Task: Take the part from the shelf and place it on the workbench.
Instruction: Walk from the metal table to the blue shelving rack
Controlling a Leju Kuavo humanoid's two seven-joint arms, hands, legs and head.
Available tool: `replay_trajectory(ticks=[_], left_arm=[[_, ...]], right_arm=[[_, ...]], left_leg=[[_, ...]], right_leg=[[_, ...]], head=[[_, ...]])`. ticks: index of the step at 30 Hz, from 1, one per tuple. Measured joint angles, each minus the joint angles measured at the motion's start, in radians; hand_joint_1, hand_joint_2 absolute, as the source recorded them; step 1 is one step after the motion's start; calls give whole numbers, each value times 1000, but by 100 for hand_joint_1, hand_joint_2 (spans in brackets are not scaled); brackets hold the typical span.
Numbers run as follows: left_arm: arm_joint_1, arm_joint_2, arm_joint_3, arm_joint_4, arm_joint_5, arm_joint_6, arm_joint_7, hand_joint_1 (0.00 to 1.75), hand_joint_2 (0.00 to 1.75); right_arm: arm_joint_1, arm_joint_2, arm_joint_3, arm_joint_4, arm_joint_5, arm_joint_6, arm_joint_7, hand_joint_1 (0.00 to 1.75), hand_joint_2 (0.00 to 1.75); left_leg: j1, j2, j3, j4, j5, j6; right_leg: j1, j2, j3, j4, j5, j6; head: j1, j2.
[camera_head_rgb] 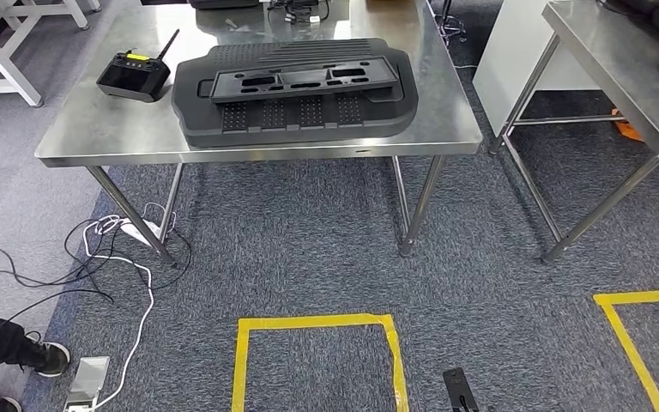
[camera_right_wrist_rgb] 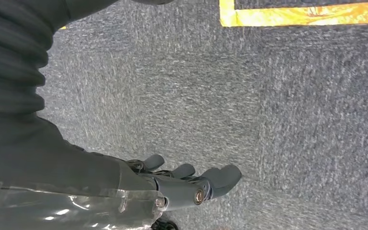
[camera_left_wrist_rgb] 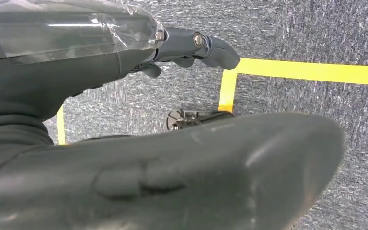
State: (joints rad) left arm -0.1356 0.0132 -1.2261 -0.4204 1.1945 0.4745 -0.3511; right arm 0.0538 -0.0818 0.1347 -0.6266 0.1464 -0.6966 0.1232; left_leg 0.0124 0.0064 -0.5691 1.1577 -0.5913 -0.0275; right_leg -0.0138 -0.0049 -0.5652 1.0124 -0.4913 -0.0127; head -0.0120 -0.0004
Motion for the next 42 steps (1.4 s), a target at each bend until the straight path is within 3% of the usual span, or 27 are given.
replay_trajectory(ticks=[2, 3, 6, 8, 10, 12, 13, 14, 16, 18, 21, 22, 23, 25, 27, 28, 29, 32, 34, 36, 38, 40, 42], left_arm=[[-2, 0, 0, 0, 0, 0, -1, 0, 0], [-2, 0, 0, 0, 0, 0, -2, 0, 0], [-1, 0, 0, 0, 1, 0, -2, 0, 0], [-2, 0, 0, 0, 2, 0, -2, 0, 0], [-2, 1, 0, 0, 3, 0, -2, 0, 0], [-1, 1, 0, 0, 6, 0, -2, 0, 0], [-1, 1, 0, 0, 8, 0, -2, 0, 0], [0, 1, 0, 0, 9, 0, -2, 0, 0], [0, 1, 0, 0, 11, 1, -2, 0, 0], [0, 1, 0, 0, 11, 3, -3, 0, 0], [1, 1, 0, 0, 12, 4, -3, 0, 0], [1, 1, 0, 0, 13, 5, -3, 0, 0], [2, 2, 0, 0, 14, 6, -3, 0, 0], [3, 2, -1, 0, 18, 7, -5, 0, 0], [6, 3, -1, 0, 19, 7, -7, 0, 0], [7, 3, -1, 0, 19, 7, -8, 0, 0], [8, 3, -2, 0, 19, 7, -9, 0, 0], [7, 4, -4, 0, 18, 7, -10, 0, 0], [6, 5, -6, 0, 18, 7, -11, 0, 0], [6, 5, -6, 0, 18, 7, -11, 0, 0], [4, 5, -7, 0, 19, 7, -12, 0, 0], [2, 5, -7, 0, 19, 8, -14, 0, 0], [4, 5, -7, 0, 19, 7, -17, 0, 0]], right_arm=[[-1, 0, 1, 3, 0, 0, -2, 0, 175], [-2, 0, 2, 4, 0, 0, -3, 0, 175], [-4, 1, 6, 9, -11, 4, -5, 0, 175], [-9, 2, 15, 17, -36, 19, -5, 0, 175], [-17, 2, 28, 28, -75, 40, -8, 0, 87], [-23, 4, 45, 41, -127, 57, -20, 0, 0], [-26, 5, 55, 47, -156, 63, -28, 0, 0], [-30, 6, 67, 53, -187, 67, -39, 0, 0], [-40, 6, 91, 63, -253, 72, -64, 0, 0], [-49, 7, 111, 71, -300, 77, -83, 0, 0], [-52, 8, 136, 82, -330, 78, -97, 0, 0], [-53, 8, 144, 84, -344, 78, -104, 0, 0], [-55, 8, 151, 87, -362, 78, -114, 0, 0], [-59, 8, 167, 91, -405, 78, -132, 0, 0], [-59, 8, 183, 95, -436, 78, -143, 0, 87], [-59, 8, 190, 97, -446, 77, -146, 0, 131], [-59, 8, 197, 99, -457, 76, -148, 0, 175], [-60, 6, 220, 101, -499, 68, -154, 0, 175], [-61, 3, 237, 102, -531, 57, -159, 0, 175], [-61, -2, 255, 102, -557, 48, -166, 0, 175], [-61, -6, 274, 102, -574, 41, -176, 0, 87], [-62, -11, 291, 102, -596, 32, -194, 0, 0], [-61, -15, 308, 103, -631, 24, -221, 0, 0]], left_leg=[[-2, 0, 63, -117, 34, 8], [-3, 0, 72, -140, 39, 13], [-5, 2, 61, -146, 55, 34], [-3, 5, 48, -152, 73, 50], [-3, 7, 28, -152, 87, 58], [-6, 8, 8, -149, 99, 59], [-6, 8, -1, -147, 104, 58], [-6, 8, -8, -145, 108, 56], [-7, 8, -17, -140, 116, 49], [-9, 8, -22, -137, 123, 38], [-8, 6, -26, -135, 132, 19], [-7, 4, -32, -123, 120, 13], [-6, 2, -44, -94, 94, 8], [-3, 0, -86, 22, 12, 1], [-2, 0, -116, 131, -42, -2], [-1, 0, -109, 141, -42, -2], [-1, 0, -81, 109, -25, -1], [-1, 0, 39, -90, 42, 6], [-3, 0, 60, -141, 50, 15], [-4, 1, 56, -144, 60, 28], [-2, 4, 51, -151, 71, 44], [-2, 6, 42, -153, 78, 55], [-4, 7, 34, -152, 82, 58]], right_leg=[[3, 0, -9, 13, 2, 8], [4, 0, -12, 16, 4, 14], [2, 2, -17, 18, 10, 34], [-1, 3, -38, 62, -33, 45], [-3, 3, -80, 177, -117, 52], [-3, 3, -104, 274, -164, 57], [-3, 3, -89, 273, -160, 57], [-3, 3, -56, 231, -139, 55], [-2, 3, 40, 80, -87, 48], [3, 4, 87, -13, -64, 36], [6, 4, 80, -20, -49, 17], [5, 3, 75, -22, -41, 10], [2, 2, 69, -25, -33, 2], [2, 0, 52, -25, -21, -8], [4, 0, 35, -21, -13, -10], [4, 0, 27, -18, -10, -9], [4, 0, 21, -13, -8, -7], [5, 1, 8, 4, -7, 1], [8, 1, 4, 9, -5, 12], [6, 2, 2, 9, -1, 25], [3, 3, -10, 36, -26, 37], [1, 3, -52, 138, -95, 46], [-1, 3, -98, 259, -150, 52]], head=[[-1, 0], [-1, 0], [0, 0], [5, 0], [13, 0], [14, 0], [14, 0], [15, 0], [15, 0], [14, 0], [13, 0], [12, 0], [10, 0], [4, 0], [2, 0], [1, 0], [1, 0], [0, 0], [1, 0], [2, 0], [4, 0], [10, 0], [13, 0]])
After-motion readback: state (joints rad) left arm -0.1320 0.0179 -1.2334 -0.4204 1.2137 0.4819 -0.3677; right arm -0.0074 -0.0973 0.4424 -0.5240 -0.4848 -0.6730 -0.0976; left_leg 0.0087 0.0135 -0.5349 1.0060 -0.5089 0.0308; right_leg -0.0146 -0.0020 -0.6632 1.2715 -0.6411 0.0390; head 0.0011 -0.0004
